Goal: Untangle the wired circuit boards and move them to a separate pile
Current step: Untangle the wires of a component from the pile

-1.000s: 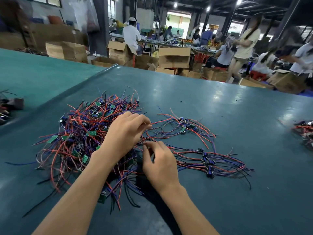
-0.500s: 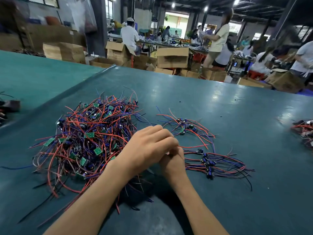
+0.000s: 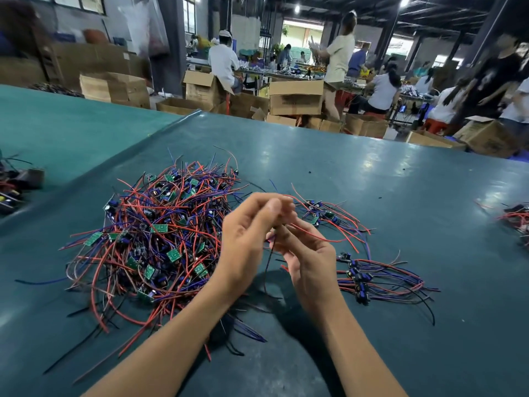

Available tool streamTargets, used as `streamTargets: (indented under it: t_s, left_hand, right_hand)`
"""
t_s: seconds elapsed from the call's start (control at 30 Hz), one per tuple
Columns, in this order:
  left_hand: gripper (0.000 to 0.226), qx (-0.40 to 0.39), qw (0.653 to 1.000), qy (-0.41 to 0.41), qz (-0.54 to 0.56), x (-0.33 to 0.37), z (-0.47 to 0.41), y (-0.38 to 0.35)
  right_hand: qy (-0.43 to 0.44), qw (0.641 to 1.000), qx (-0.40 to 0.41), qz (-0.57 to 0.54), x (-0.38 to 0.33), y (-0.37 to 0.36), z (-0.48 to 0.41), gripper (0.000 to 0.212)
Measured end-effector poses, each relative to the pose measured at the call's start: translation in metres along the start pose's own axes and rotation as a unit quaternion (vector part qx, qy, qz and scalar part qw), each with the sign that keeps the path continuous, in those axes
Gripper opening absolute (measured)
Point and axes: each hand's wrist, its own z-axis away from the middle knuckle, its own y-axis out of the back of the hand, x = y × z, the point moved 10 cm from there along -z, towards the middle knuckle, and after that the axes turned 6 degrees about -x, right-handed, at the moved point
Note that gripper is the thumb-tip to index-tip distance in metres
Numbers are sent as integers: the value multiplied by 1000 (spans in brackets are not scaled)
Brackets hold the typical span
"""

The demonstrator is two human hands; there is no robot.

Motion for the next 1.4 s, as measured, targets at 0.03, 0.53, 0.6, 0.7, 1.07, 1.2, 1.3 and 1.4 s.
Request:
streamTargets:
  t_s: [0.03, 0.53, 0.6, 0.7, 1.07, 1.2, 1.3, 1.4]
  left_hand:
    - [19, 27, 995, 28, 91, -7, -2, 7]
    - [27, -52, 975, 212, -45, -58, 1, 8]
    - [35, -58, 971, 230, -27, -63, 2, 7]
    - [39, -49, 967, 251, 7, -68, 2, 11]
    - [32, -122, 944, 308, -1, -68, 7, 5]
    - [29, -152, 927, 338, 54, -68, 12, -2]
    - [37, -181, 918, 341, 91, -66, 15, -5]
    - [34, -216, 912, 329, 115, -60, 16, -8]
  right_hand:
    - [-2, 1000, 15, -12, -2, 2, 0, 28]
    - [-30, 993, 4, -111, -11, -6, 5, 21]
    - [-43, 994, 4, -97, -9, -6, 5, 21]
    - [-74, 996, 1, -57, -3, -4, 5, 14]
    - [-79, 989, 41, 117, -5, 14, 8, 15]
    - [-72, 991, 8, 109, -7, 7, 9, 18]
    - [-77, 992, -9, 101, -6, 3, 10, 18]
    - [-75, 994, -27, 72, -6, -2, 11, 14]
